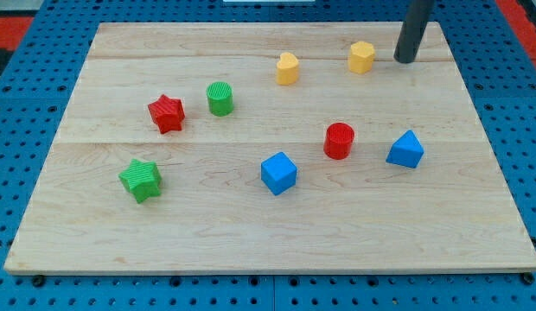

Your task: Place the yellow hexagon above the red circle

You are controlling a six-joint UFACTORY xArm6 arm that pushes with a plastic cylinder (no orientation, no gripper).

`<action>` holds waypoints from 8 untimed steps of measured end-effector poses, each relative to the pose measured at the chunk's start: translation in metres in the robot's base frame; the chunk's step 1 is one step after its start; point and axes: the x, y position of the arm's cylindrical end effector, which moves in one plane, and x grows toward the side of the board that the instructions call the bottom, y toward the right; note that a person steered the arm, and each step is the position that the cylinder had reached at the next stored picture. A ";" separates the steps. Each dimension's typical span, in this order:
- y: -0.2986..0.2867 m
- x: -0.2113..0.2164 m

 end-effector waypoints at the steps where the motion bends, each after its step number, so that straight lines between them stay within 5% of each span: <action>1: -0.025 -0.001; 4: -0.135 -0.071; 6: -0.013 -0.072; 8: -0.003 -0.092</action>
